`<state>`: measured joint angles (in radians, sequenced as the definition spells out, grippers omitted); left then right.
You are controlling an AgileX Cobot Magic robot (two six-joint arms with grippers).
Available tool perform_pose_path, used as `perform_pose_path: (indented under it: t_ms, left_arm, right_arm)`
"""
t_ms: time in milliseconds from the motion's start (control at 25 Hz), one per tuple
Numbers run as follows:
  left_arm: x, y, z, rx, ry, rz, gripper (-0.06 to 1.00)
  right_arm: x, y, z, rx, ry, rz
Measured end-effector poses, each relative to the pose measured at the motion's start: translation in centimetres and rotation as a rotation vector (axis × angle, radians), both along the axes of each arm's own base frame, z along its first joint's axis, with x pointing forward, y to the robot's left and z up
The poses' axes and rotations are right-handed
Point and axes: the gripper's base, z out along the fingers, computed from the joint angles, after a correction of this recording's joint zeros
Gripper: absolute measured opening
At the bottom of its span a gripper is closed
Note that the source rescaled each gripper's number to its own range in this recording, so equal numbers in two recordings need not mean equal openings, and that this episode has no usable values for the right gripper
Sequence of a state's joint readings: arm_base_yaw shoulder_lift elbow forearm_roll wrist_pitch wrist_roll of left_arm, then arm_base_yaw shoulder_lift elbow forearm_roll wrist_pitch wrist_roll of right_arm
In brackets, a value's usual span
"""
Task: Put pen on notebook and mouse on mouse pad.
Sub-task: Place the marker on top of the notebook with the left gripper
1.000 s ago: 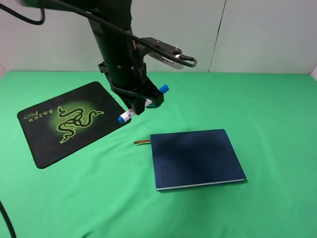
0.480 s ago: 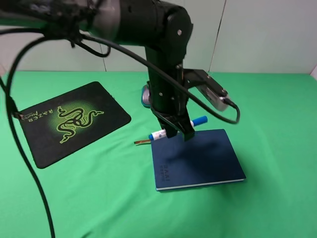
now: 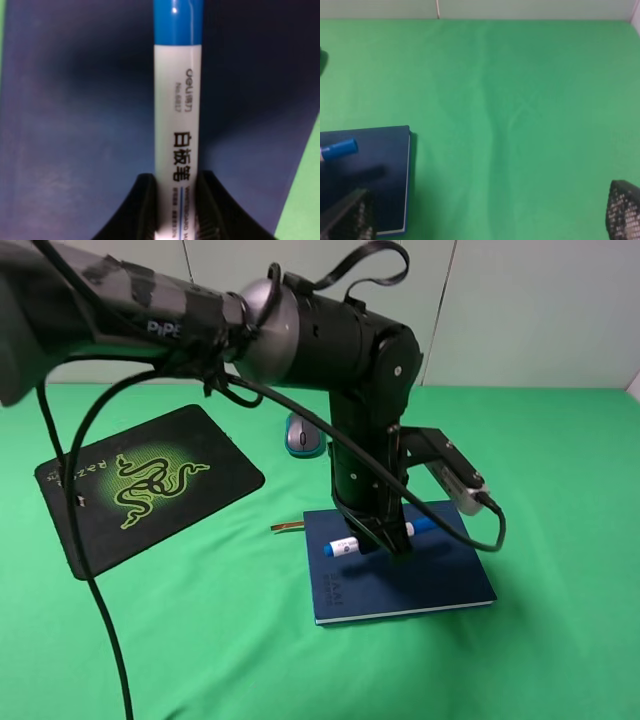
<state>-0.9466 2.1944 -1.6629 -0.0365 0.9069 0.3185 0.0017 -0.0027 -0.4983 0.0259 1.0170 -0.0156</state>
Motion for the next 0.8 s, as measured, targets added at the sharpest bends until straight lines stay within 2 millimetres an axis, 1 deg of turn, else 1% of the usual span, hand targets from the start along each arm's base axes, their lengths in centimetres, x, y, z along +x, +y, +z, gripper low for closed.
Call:
perform_pose_path:
  t_ms: [200, 320, 640, 680, 720, 760, 800]
  left_arm:
    - [-0.5, -0.8, -1.4, -0.005, 0.015, -0.007, 0.0]
    - [-0.5, -0.8, -2.1, 0.005, 0.027, -0.004, 0.0]
    - [-0.5, -0.8, -2.5, 0.011, 0.032, -0.004, 0.0]
    - [-0.5, -0.8, -2.5, 0.01, 0.034, -0.003, 0.02]
    - [-0.5, -0.8, -2.5, 0.008, 0.034, -0.002, 0.06]
    - [-0.5, -0.9, -2.5, 0.005, 0.032, -0.001, 0.17]
    - [-0.5, -0.9, -2.5, 0.0, 0.031, 0.0, 0.33]
  right_arm:
    - [0.0, 0.0, 0.0, 0.001, 0.0, 0.001]
    - [0.0, 0.0, 0.0, 0.003, 0.0, 0.002]
    - [0.0, 0.0, 0.0, 0.003, 0.0, 0.002]
    - [0.0, 0.0, 0.0, 0.003, 0.0, 0.002]
    - [0.0, 0.0, 0.0, 0.003, 0.0, 0.002]
    - [0.0, 0.0, 0.0, 0.003, 0.0, 0.002]
    - [0.0, 0.0, 0.0, 0.004, 0.0, 0.003]
